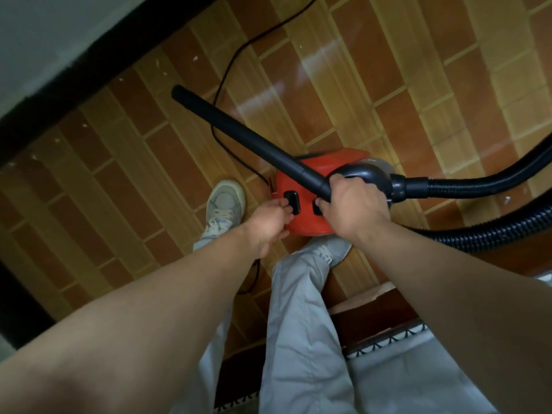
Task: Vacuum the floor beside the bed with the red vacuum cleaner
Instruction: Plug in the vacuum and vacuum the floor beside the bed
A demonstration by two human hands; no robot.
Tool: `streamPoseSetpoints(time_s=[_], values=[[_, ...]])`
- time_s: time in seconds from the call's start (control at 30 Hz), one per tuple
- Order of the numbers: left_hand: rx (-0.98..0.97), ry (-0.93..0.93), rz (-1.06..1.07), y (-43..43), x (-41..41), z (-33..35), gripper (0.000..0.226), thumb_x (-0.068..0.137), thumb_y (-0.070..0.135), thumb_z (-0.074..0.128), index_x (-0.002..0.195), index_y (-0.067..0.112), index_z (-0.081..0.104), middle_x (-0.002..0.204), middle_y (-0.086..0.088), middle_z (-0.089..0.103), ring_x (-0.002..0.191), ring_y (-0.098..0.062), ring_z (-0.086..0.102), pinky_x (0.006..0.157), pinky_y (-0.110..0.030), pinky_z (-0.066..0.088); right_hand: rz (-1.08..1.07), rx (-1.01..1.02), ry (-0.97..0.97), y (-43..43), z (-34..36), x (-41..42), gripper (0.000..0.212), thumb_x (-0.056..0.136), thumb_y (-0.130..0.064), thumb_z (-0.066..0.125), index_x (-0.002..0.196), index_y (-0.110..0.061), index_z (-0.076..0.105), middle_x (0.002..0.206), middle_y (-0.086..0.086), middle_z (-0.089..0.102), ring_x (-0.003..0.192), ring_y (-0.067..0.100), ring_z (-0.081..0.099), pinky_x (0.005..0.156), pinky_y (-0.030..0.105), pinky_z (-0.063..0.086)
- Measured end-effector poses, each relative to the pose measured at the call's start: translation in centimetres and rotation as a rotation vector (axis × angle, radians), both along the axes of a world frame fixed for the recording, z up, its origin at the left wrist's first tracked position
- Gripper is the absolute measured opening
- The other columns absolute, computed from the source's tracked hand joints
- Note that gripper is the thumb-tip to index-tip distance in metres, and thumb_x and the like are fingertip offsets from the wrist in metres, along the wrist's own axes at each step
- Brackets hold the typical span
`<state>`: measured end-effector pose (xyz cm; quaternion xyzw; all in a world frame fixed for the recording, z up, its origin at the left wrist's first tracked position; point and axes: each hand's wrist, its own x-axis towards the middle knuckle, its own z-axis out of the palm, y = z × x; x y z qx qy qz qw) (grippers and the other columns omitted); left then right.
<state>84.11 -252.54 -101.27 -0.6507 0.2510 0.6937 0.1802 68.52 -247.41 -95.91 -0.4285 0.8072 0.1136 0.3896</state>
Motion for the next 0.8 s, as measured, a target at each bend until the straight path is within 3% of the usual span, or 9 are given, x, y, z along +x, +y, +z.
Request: streamPoseSetpoints(time_s=[0.17,0.37,0.57,0.73,0.8], values=[[-0.046,-0.026,0.028,0.0,0.0,-0.1,0.046,0.103,0.004,0.043,0.147,0.017,0.046,0.134,-0.002,0.058,0.120,-0.014,0.055,0.096,-0.034,0.048,0.011,0.024,0.026,0.7,0.3,0.4,0.027,0.095,-0.042,0.058,0.101,-0.016,0.052,0.076,0.002,0.049,0.067,0.027,0.051,0.061,0.034,0.042],[-0.026,-0.024,-0.011,0.8,-0.1,-0.4,0.051,0.101,0.004,0.045,0.150,0.019,0.043,0.119,0.005,0.060,0.116,-0.011,0.057,0.100,-0.035,0.049,-0.008,-0.042,0.017,1.8,0.0,1.0,0.023,0.095,-0.036,0.059,0.095,-0.019,0.044,0.082,0.002,0.055,0.079,0.030,0.066,0.061,0.034,0.045],[0.027,-0.020,-0.094,1.3,0.2,-0.3,0.065,0.091,-0.004,0.048,0.153,0.015,0.040,0.135,-0.002,0.058,0.122,-0.017,0.057,0.095,-0.033,0.050,0.070,-0.091,0.013,2.8,-0.1,1.0,0.018,0.094,-0.025,0.057,0.093,-0.021,0.039,0.082,-0.002,0.050,0.080,0.028,0.065,0.061,0.033,0.041],[0.072,-0.017,-0.046,2.0,0.9,0.2,0.063,0.095,-0.008,0.044,0.154,0.014,0.037,0.121,0.002,0.060,0.111,-0.011,0.057,0.092,-0.032,0.048,0.107,-0.081,-0.028,3.1,0.1,0.8,0.024,0.093,-0.034,0.061,0.092,-0.024,0.040,0.087,-0.002,0.057,0.079,0.026,0.063,0.063,0.033,0.043],[0.066,-0.013,0.024,2.0,1.1,0.2,0.062,0.097,-0.010,0.042,0.154,0.011,0.036,0.130,-0.002,0.060,0.116,-0.011,0.056,0.096,-0.033,0.048,0.124,-0.059,-0.048,2.9,0.1,0.3,0.024,0.093,-0.037,0.062,0.092,-0.024,0.041,0.088,-0.001,0.059,0.075,0.024,0.060,0.063,0.033,0.042]])
